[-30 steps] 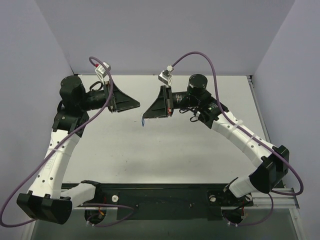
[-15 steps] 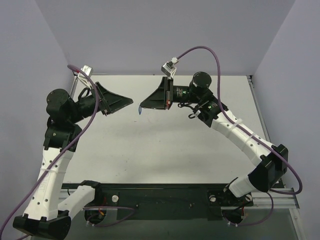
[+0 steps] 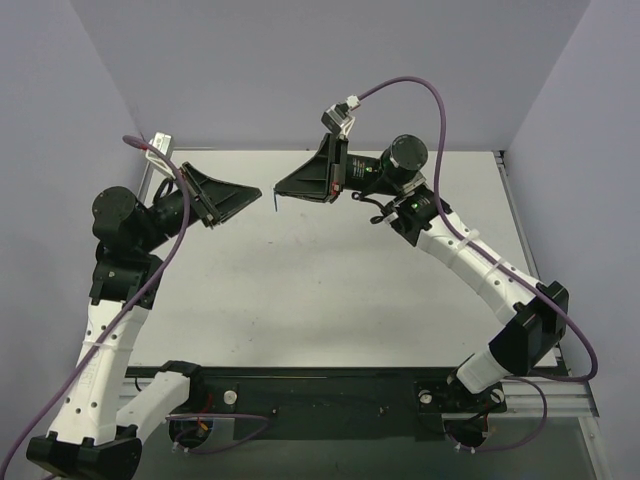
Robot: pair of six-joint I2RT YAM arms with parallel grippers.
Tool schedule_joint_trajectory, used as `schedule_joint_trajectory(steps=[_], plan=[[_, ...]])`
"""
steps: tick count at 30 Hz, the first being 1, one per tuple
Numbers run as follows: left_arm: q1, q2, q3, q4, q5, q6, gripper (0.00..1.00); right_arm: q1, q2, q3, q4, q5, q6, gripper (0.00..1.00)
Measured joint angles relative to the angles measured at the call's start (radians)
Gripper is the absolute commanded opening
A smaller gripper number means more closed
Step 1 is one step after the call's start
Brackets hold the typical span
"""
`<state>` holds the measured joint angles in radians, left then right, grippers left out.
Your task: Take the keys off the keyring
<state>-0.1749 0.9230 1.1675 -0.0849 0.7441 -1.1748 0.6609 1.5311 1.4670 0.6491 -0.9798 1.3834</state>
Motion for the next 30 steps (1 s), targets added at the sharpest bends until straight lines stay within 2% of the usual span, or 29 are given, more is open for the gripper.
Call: schedule_joint_trajectory(steps=[12, 30], plan=[[0.000, -0.029, -0.036, 0.138, -0.060, -0.071, 0.35, 0.013, 0.029, 0.028, -0.025, 0.021, -0.014, 0.00], [0.000, -0.031, -0.066, 0.196, -0.060, -0.089, 0.34, 0.035, 0.050, 0.074, -0.070, 0.024, -0.055, 0.00]])
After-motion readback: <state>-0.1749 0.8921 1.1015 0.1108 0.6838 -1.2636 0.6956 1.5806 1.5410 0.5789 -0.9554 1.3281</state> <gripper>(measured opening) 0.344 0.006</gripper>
